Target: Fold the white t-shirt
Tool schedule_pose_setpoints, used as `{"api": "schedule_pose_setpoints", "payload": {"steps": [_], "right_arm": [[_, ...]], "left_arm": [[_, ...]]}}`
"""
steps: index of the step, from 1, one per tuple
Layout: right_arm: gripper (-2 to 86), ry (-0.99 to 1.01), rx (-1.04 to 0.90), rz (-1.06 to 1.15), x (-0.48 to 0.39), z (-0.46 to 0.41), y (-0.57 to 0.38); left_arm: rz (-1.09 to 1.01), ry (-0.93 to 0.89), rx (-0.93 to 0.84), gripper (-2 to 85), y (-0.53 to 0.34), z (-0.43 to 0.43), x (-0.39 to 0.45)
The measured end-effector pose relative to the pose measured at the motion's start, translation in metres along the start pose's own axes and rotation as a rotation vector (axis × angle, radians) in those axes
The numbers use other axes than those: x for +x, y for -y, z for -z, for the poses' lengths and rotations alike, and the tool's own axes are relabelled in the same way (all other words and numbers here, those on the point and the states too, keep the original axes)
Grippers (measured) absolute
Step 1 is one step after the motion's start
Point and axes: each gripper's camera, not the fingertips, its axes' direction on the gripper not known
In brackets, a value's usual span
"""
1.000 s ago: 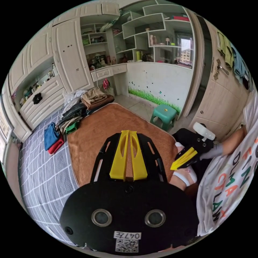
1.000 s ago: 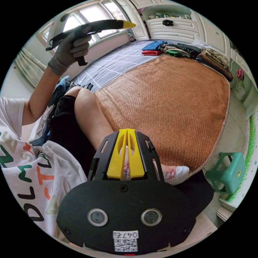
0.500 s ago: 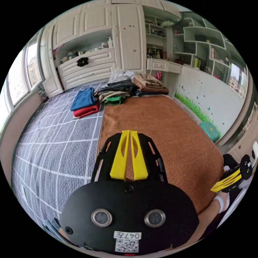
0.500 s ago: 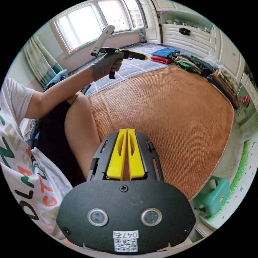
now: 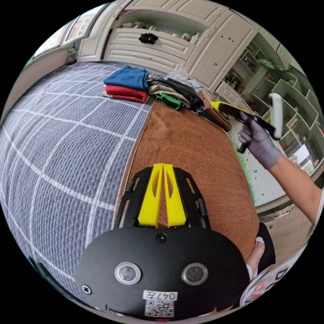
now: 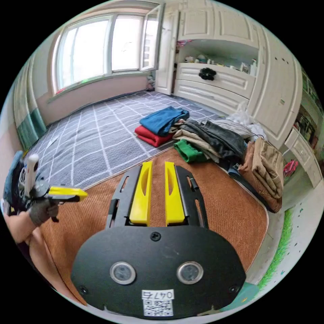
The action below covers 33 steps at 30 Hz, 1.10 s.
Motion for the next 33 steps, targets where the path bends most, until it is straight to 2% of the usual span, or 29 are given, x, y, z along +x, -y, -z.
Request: {"api": "schedule_pose_setpoints", "payload": {"steps": [2,7,9,11,15,18,20,22,25,27,31,33], "right_arm": [[3.0,-0.069,-0.038,-0.111,0.063,-0.035,0.026],[8.5,-0.266,-0.129,-0.194,0.159,-0.092,0.049],[12.0,-0.291,-0.161,-0.138,0.177,-0.115,0.061],[15.9,-0.271,-0.216,-0.055,0.190,-0.148,0.078],[17.5,-0.327,-0.293,-0.008,0.206,-0.192,0.101],[11.3,-0.381,-0.437,-0.016,0.221,-0.232,0.114],[2.6,-0.338,-0.507,-0.044,0.226,-0.254,0.119],[0.9,-0.373,-0.482,-0.070,0.220,-0.252,0.123],[0.0,-0.374,-0.475,0.004,0.193,-0.233,0.125],[-0.6,-0.314,-0.452,0.065,0.171,-0.203,0.122],[-1.1,-0.065,-0.408,0.119,0.096,-0.110,0.081],[-1.0,-0.004,-0.472,0.162,0.056,-0.082,0.046]], "left_arm": [[0.008,-0.025,-0.021,-0.9,-0.012,-0.023,-0.014],[0.053,-0.087,-0.040,-0.9,-0.030,-0.060,-0.040],[0.032,-0.093,-0.058,-0.9,-0.035,-0.079,-0.039],[-0.020,-0.101,-0.151,-0.9,-0.039,-0.111,-0.033],[-0.032,-0.120,-0.167,-0.9,-0.051,-0.128,-0.039],[0.049,-0.200,-0.157,-0.9,-0.063,-0.137,-0.063],[0.099,-0.258,-0.153,-0.9,-0.072,-0.145,-0.080],[0.127,-0.294,-0.150,-0.9,-0.078,-0.150,-0.089],[0.130,-0.297,-0.154,-0.9,-0.085,-0.155,-0.091],[0.119,-0.282,-0.156,-0.9,-0.088,-0.155,-0.089],[0.142,-0.262,-0.182,-1.0,-0.095,-0.154,-0.089],[0.166,-0.230,-0.192,-1.0,-0.098,-0.147,-0.091]]}}
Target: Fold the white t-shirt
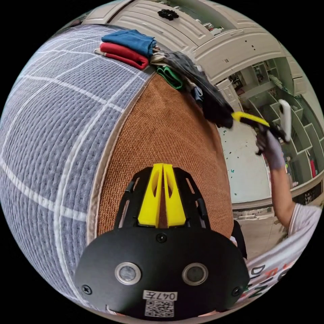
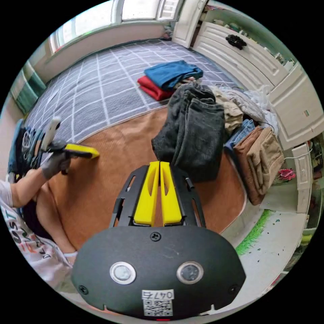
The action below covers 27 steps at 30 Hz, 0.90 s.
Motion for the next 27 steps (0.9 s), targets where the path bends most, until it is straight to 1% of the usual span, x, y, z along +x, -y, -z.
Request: {"api": "schedule_pose_setpoints", "payload": {"steps": [2,3,5,6,7,8,9,11,13,14,16,17,18,20,22,25,27], "right_arm": [[-0.3,0.132,-0.073,0.030,-0.058,0.007,-0.064],[0.0,0.177,-0.095,0.043,-0.074,0.007,-0.080],[4.2,0.364,-0.237,0.068,-0.129,0.002,-0.148],[6.2,0.413,-0.260,0.061,-0.141,0.002,-0.166],[10.1,0.498,-0.282,0.016,-0.159,0.003,-0.200],[10.3,0.555,-0.287,-0.031,-0.173,0.008,-0.232],[10.4,0.571,-0.278,-0.054,-0.178,0.012,-0.248],[9.4,0.586,-0.188,-0.192,-0.188,0.030,-0.302],[8.3,0.572,-0.132,-0.308,-0.190,0.039,-0.335],[7.6,0.548,-0.086,-0.369,-0.191,0.044,-0.352],[7.0,0.518,-0.031,-0.422,-0.194,0.050,-0.369],[6.6,0.492,-0.009,-0.438,-0.197,0.051,-0.376],[6.4,0.478,0.003,-0.438,-0.199,0.053,-0.378],[5.8,0.428,0.040,-0.426,-0.205,0.056,-0.380],[5.3,0.429,0.041,-0.395,-0.212,0.055,-0.377],[3.3,0.437,0.014,-0.335,-0.226,0.052,-0.371],[0.7,0.389,-0.009,-0.313,-0.235,0.049,-0.371]], "left_arm": [[0.035,0.051,0.025,-1.0,-0.009,0.015,0.000],[0.046,0.062,0.034,-1.0,-0.011,0.020,0.000],[0.088,0.097,0.093,-1.0,-0.023,0.041,0.000],[0.094,0.099,0.108,-0.9,-0.027,0.046,0.000],[0.097,0.088,0.134,-0.9,-0.033,0.054,0.003],[0.078,0.060,0.160,-0.8,-0.038,0.061,0.010],[0.061,0.041,0.171,-0.8,-0.041,0.064,0.014],[-0.022,-0.027,0.185,-0.3,-0.048,0.069,0.042],[-0.085,-0.076,0.186,0.7,-0.055,0.068,0.067],[-0.122,-0.104,0.176,3.1,-0.060,0.063,0.086],[-0.168,-0.122,0.137,5.9,-0.068,0.051,0.115],[-0.190,-0.095,0.102,7.5,-0.075,0.039,0.134],[-0.199,-0.072,0.082,8.3,-0.078,0.033,0.143],[-0.198,0.025,-0.022,11.7,-0.092,0.000,0.174],[-0.161,0.084,-0.119,12.9,-0.099,-0.031,0.189],[-0.142,0.120,-0.229,10.4,-0.110,-0.076,0.213],[-0.151,0.167,-0.213,8.4,-0.115,-0.083,0.230]]}}
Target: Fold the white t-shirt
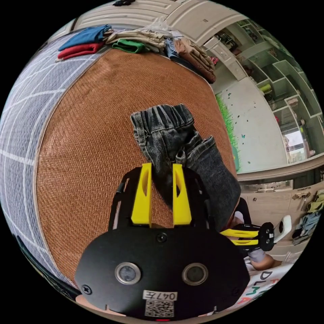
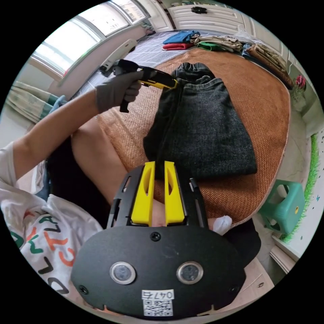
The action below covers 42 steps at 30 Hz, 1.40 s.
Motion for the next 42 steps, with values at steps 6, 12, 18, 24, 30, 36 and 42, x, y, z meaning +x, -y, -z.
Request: {"api": "schedule_pose_setpoints", "payload": {"steps": [6,12,18,24,30,36,42], "right_arm": [[-0.7,-0.039,0.059,0.019,-0.010,0.001,-0.024],[-1.0,-0.118,0.038,0.097,-0.045,0.016,-0.025],[-1.1,-0.237,-0.042,0.141,-0.062,0.032,0.007],[-1.1,-0.241,-0.038,0.053,-0.065,0.057,0.008],[-1.0,-0.355,-0.036,0.115,-0.109,0.065,-0.006],[-0.9,-0.487,-0.043,0.185,-0.151,0.069,-0.017],[-0.8,-0.337,-0.030,0.104,-0.142,0.094,-0.021]], "left_arm": [[-0.124,0.147,-0.086,5.3,-0.002,0.019,0.060],[-0.283,0.266,-0.230,5.5,-0.026,0.044,0.070],[-0.124,0.053,-0.147,5.8,-0.045,0.070,0.021],[-0.233,0.285,-0.286,5.9,-0.026,0.032,0.071],[-0.142,0.184,-0.281,5.8,-0.013,0.040,0.053],[-0.099,0.107,-0.281,6.0,-0.005,0.048,0.040],[-0.146,0.183,-0.293,6.1,0.002,0.051,0.057]]}}
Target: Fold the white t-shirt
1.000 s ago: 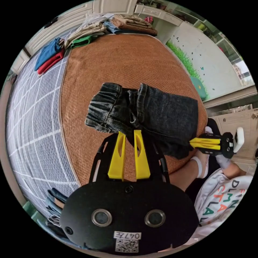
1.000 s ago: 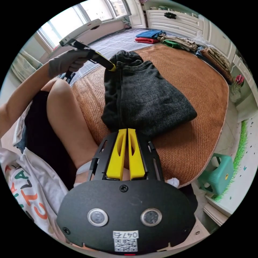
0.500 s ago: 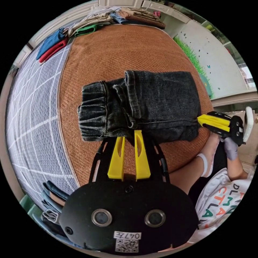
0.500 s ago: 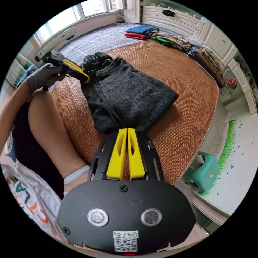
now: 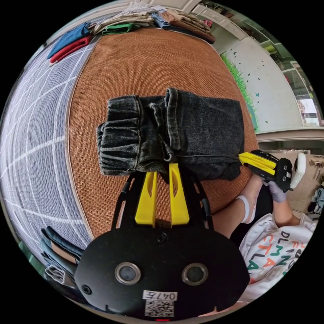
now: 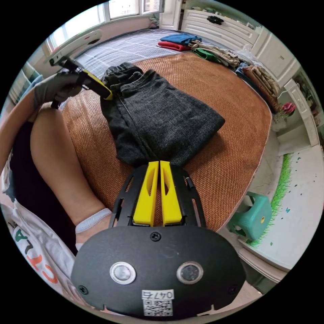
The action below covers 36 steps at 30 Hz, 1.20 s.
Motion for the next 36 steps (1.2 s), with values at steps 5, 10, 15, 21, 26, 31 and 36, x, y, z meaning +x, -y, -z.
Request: {"api": "schedule_pose_setpoints", "payload": {"steps": [5,10,15,21,26,31,36], "right_arm": [[-0.6,0.080,0.008,-0.044,0.006,0.015,-0.007],[-0.9,0.019,0.011,-0.005,-0.014,0.029,-0.010],[-0.9,-0.111,0.013,0.061,-0.044,0.040,-0.013],[-0.9,-0.162,0.011,0.085,-0.059,0.051,-0.016],[-1.0,-0.081,0.015,0.046,-0.048,0.061,-0.018],[-1.0,-0.059,0.017,0.035,-0.045,0.067,-0.020],[-1.0,-0.100,0.017,0.056,-0.052,0.071,-0.022]], "left_arm": [[0.019,-0.028,0.007,6.1,0.002,0.009,-0.007],[0.010,-0.004,0.003,6.0,0.005,0.016,-0.004],[0.017,-0.016,0.000,6.0,0.007,0.022,-0.008],[0.009,-0.012,-0.001,6.1,0.009,0.030,-0.010],[0.006,-0.014,0.000,6.0,0.011,0.036,-0.013],[0.003,-0.005,-0.001,6.0,0.013,0.040,-0.013],[0.006,-0.008,-0.002,6.0,0.014,0.044,-0.016]]}}
